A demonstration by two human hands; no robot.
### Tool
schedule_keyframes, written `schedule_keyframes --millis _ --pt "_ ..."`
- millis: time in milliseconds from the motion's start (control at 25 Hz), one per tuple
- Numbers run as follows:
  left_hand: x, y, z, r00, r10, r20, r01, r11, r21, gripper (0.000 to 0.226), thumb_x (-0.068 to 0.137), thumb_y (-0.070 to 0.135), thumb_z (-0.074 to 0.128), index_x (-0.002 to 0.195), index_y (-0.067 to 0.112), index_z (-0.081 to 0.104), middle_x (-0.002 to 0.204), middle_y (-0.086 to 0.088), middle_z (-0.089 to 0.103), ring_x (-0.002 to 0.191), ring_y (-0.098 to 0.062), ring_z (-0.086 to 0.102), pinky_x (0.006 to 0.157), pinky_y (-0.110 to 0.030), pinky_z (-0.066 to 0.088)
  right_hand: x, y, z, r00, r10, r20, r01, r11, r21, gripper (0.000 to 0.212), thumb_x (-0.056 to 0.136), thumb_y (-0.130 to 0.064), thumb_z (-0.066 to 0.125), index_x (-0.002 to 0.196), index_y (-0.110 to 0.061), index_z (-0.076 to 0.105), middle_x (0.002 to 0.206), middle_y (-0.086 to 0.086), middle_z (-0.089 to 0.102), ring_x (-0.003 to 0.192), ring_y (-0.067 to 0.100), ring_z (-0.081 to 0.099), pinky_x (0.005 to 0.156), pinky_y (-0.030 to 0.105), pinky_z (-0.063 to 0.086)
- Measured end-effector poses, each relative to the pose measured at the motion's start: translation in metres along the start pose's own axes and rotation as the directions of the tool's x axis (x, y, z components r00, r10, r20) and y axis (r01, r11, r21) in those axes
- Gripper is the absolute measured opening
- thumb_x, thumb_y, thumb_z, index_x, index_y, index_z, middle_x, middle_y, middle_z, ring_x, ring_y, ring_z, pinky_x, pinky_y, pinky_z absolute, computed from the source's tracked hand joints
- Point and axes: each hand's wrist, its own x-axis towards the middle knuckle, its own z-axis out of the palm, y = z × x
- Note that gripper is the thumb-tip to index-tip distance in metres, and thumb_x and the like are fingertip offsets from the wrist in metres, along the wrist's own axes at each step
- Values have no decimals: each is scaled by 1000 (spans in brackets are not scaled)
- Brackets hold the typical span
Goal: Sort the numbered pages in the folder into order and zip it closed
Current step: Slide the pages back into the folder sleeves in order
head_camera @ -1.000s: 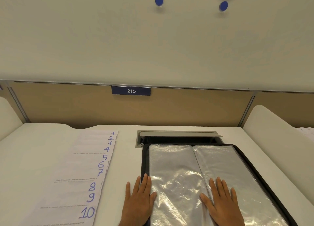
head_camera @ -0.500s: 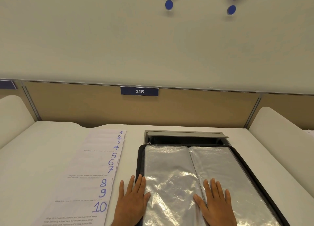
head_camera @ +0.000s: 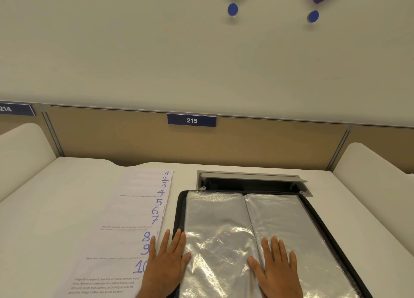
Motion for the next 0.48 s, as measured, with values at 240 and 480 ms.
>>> schedule_keyframes --millis 240,480 --pt "-5 -10 -2 999 14 42 -13 1000 -26 72 104 57 12 135 17 63 143 0 58 139 -28 36 115 -57 8 -4 -10 2 1000 5 -14 -4 1000 14 133 43 -85 -44 159 -30 -8 168 3 -12 154 23 -11 123 49 -8" --pt "-8 -15 1 1000 -9 25 10 1000 -17 70 104 56 12 137 18 60 145 1 56 134 -28 45 114 -59 11 -7 -17 1 1000 -8 -25 9 1000 9 131 45 -86 -42 159 -29 -9 167 3 -14 154 23 -13 123 49 -8"
